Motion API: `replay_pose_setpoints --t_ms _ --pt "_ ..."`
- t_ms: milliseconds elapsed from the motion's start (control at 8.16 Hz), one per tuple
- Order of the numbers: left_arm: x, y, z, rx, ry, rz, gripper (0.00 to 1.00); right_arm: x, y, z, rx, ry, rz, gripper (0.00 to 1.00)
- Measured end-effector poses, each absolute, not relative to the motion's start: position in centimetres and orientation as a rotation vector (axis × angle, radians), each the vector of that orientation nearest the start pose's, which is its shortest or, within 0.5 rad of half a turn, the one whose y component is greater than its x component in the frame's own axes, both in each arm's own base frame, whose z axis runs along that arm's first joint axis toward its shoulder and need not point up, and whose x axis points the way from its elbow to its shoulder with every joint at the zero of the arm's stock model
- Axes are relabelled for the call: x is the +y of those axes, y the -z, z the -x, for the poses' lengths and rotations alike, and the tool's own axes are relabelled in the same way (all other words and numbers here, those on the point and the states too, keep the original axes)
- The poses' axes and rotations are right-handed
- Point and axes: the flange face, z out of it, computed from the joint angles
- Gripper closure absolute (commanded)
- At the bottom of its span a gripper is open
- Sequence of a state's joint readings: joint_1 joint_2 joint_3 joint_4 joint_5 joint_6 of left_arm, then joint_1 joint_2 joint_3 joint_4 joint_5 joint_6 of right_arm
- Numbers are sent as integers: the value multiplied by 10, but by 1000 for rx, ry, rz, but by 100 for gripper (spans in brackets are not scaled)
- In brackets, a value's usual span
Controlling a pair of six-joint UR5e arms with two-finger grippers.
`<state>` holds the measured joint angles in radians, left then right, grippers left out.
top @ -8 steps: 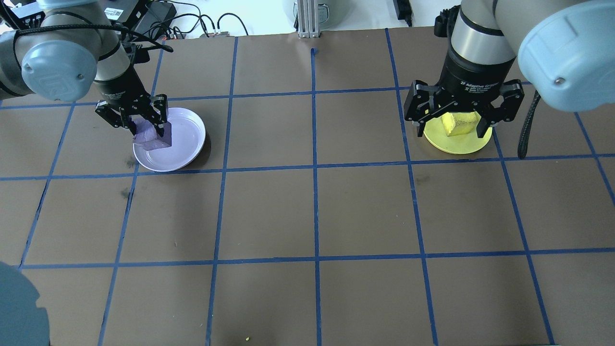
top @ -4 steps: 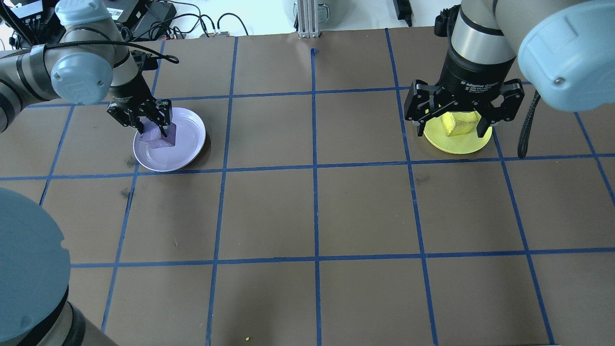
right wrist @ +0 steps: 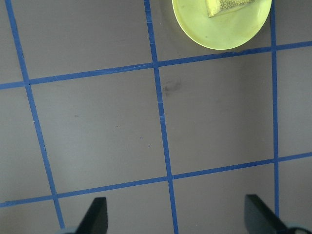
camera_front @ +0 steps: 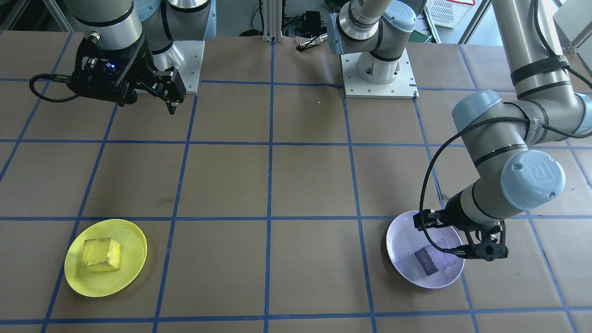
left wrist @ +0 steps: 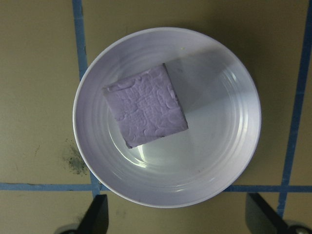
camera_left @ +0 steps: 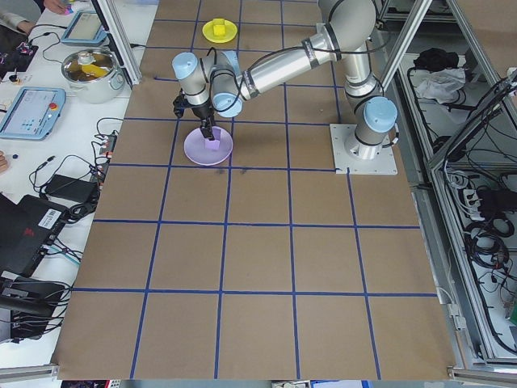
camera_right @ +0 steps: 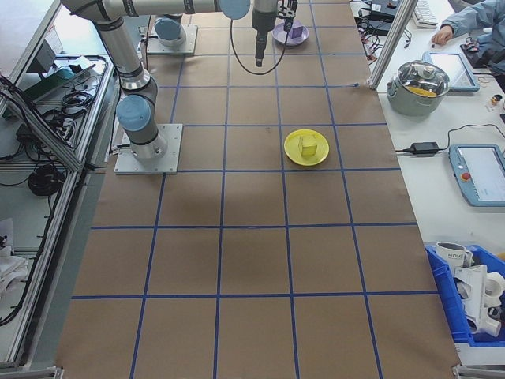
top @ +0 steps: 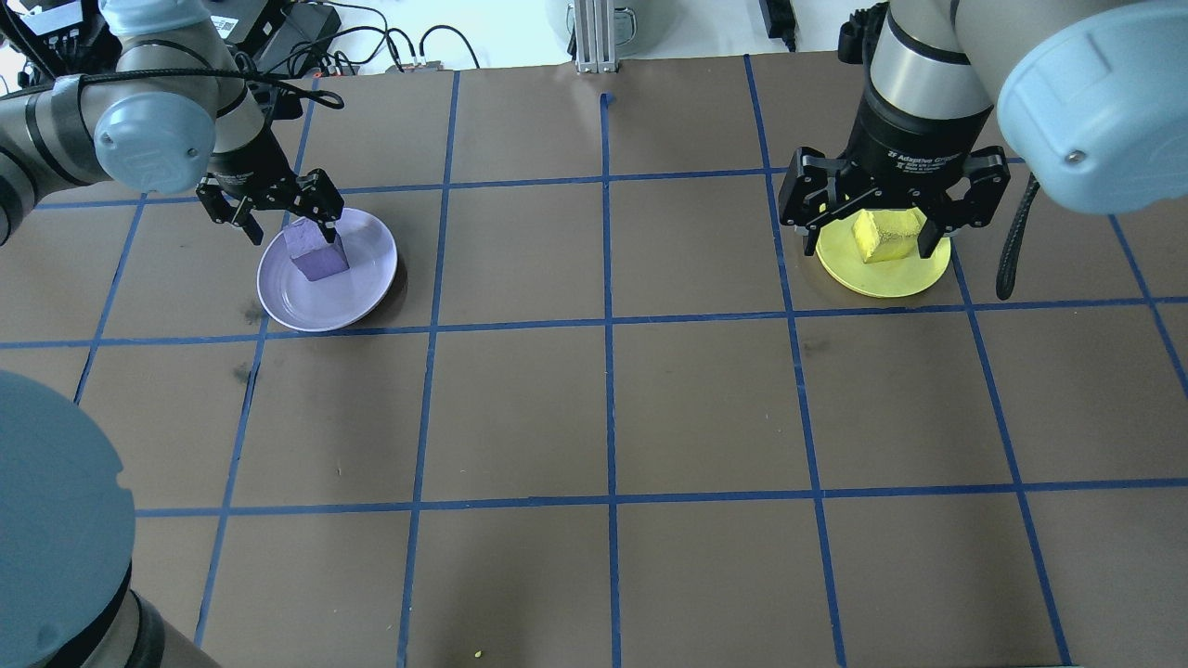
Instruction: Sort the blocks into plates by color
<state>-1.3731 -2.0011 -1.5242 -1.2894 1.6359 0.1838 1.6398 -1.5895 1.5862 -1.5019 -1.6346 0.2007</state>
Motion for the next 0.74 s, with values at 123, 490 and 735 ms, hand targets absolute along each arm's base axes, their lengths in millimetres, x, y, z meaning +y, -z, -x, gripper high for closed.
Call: replay_pose_setpoints --t_ms 123,490,735 --pt "-637 -313 5 3091 -154 31 0 -468 -483 -160 3205 -85 -208 0" --pt "-605 -383 45 3077 -82 164 0 -470 -484 -160 3204 -58 -209 0" --pt "-572 -431 86 3065 -18 265 0 -471 -485 -159 3204 -46 -212 0"
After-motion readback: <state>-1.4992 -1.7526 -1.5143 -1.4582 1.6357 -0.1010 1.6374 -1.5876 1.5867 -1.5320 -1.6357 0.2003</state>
